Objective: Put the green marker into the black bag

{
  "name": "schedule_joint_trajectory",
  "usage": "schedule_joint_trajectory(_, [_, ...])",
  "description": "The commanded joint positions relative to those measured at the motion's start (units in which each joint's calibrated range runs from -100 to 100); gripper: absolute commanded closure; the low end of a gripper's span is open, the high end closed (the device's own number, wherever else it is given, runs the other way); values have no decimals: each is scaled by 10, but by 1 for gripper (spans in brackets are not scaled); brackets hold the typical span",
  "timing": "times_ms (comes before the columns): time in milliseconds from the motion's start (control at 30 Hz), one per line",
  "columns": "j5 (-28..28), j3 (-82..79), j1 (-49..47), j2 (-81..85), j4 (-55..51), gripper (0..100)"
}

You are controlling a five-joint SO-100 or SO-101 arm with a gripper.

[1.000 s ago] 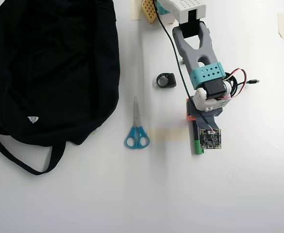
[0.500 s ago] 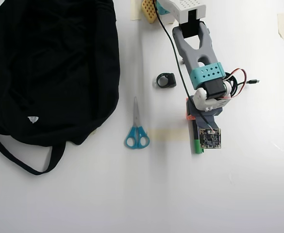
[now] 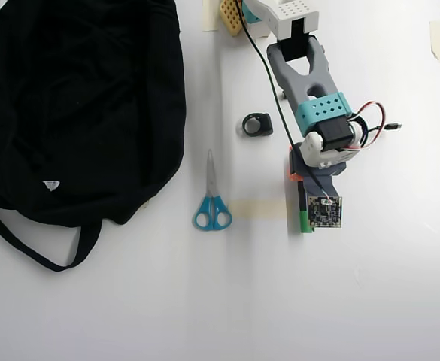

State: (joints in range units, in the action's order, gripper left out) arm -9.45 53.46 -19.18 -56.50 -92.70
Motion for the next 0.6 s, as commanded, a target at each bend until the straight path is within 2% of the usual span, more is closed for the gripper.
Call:
schedule_joint_trajectory(0, [-1,34,-4,12,-12,98])
schedule_joint_trajectory(567, [3,45,-5,13,-8,98])
